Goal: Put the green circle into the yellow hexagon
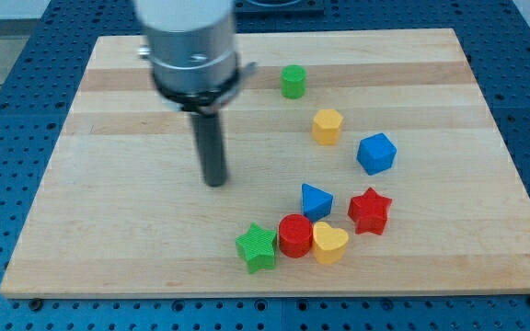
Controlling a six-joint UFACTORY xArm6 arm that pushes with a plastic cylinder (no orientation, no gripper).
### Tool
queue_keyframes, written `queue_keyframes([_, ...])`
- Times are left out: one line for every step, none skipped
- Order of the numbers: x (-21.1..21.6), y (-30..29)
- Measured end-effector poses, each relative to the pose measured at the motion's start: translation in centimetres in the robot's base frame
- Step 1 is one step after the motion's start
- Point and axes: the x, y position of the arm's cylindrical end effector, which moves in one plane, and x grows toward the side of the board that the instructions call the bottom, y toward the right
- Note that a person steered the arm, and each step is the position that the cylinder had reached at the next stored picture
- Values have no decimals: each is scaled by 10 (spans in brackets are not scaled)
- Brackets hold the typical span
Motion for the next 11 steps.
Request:
queue_keyframes([-54, -39])
queue_keyframes([-114, -59])
queue_keyframes([-184, -52])
queue_keyframes([-227, 9])
queue_keyframes([-231, 78])
queue_keyframes([-210, 82])
queue_keyframes([-194, 81])
queue_keyframes([-187, 87])
queue_keyframes([-191, 103])
queue_keyframes([-190, 117])
queue_keyframes([-177, 123])
